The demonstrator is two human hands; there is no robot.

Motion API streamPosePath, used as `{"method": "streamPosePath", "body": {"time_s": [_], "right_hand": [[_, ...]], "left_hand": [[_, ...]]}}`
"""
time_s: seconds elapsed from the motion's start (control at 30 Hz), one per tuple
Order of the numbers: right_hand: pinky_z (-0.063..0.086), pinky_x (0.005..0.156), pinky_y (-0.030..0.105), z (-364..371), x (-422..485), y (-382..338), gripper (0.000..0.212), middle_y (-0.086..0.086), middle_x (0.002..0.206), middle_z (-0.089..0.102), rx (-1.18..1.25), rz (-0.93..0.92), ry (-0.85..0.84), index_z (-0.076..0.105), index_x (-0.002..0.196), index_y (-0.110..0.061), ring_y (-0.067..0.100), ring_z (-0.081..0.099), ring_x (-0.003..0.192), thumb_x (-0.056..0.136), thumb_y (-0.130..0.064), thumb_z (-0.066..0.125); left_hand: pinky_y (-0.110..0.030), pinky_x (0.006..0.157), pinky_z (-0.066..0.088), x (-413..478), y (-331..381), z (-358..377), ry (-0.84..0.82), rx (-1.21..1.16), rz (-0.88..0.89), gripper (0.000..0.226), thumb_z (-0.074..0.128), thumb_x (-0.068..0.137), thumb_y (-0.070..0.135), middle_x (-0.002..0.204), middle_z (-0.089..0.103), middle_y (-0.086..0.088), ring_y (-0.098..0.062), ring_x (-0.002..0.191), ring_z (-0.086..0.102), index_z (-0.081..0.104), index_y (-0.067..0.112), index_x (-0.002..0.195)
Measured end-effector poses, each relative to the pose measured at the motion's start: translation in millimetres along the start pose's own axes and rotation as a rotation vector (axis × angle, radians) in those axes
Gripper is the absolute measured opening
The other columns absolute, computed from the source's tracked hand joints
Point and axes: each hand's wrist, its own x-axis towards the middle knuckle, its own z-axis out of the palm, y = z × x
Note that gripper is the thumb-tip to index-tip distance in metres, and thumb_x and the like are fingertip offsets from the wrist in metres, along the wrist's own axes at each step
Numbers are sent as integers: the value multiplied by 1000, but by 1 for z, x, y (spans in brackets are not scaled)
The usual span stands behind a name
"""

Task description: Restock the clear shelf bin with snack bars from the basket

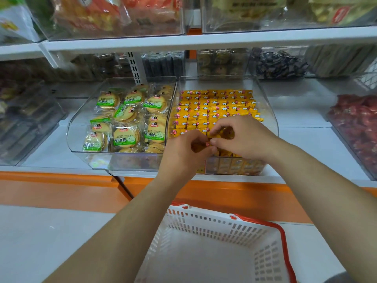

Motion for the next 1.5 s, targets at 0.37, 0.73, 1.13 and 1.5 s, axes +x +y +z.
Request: {"method": "streamPosePath", "body": {"time_s": [0.37, 0.73, 1.13, 1.5], "right_hand": [[48, 92, 39, 8, -7, -15, 24, -15, 120, 61, -351, -104, -12, 70, 114, -38, 16, 50, 116, 93, -41, 58], [43, 90, 39, 19, -12, -23, 42, -11, 127, 61, -590, -65, 59, 64, 127, -34, 21, 47, 119, 94, -57, 52], [45, 71, 31, 20, -13, -15, 29, -10, 108, 65, -483, -44, 107, 68, 113, -34, 19, 56, 105, 93, -51, 59], [55, 86, 40, 15, 4, 9, 12, -18, 100, 68, -45, 44, 154, 72, 103, -37, 12, 62, 97, 92, -39, 66]], "left_hand": [[-43, 79, 56, -6, 4, -18, -122, 331, 178, 19, 68, 94, 15, 108, 75, -3, -23, 99, 65, 77, 13, 111], [-52, 111, 38, -4, -1, -40, -50, 699, 94, 41, 59, 98, 45, 136, 65, 3, -28, 133, 51, 64, 25, 134], [-50, 108, 35, -3, 7, -19, 111, 707, 168, 24, 70, 91, 36, 132, 66, 0, -29, 130, 52, 77, 24, 111], [-42, 88, 50, -4, 5, -13, -7, 683, 319, 20, 65, 94, 27, 88, 76, -4, -29, 84, 68, 80, 15, 90]]}}
